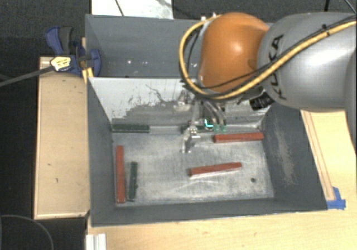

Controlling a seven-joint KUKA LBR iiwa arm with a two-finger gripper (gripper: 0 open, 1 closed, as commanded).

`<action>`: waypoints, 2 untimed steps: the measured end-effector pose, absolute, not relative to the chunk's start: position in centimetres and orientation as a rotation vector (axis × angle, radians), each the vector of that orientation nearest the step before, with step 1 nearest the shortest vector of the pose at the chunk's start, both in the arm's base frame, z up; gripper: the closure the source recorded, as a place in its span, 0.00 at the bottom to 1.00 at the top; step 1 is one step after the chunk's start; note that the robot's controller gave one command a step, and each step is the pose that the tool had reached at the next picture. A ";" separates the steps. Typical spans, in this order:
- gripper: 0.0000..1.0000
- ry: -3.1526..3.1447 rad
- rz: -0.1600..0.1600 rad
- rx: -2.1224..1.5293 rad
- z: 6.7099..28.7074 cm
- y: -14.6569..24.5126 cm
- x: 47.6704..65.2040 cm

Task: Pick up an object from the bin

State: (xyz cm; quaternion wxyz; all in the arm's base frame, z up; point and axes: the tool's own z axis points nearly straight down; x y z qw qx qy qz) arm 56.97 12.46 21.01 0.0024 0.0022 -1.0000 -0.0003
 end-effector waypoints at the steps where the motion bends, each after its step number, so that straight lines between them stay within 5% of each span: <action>1: 0.00 -3.145 -0.002 0.003 21.5 12.4 57.1; 2: 0.00 -3.146 -0.004 -0.124 17.6 9.6 56.5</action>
Offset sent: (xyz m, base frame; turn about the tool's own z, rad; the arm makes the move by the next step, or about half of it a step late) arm -0.0165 -0.0713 -0.0919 0.2051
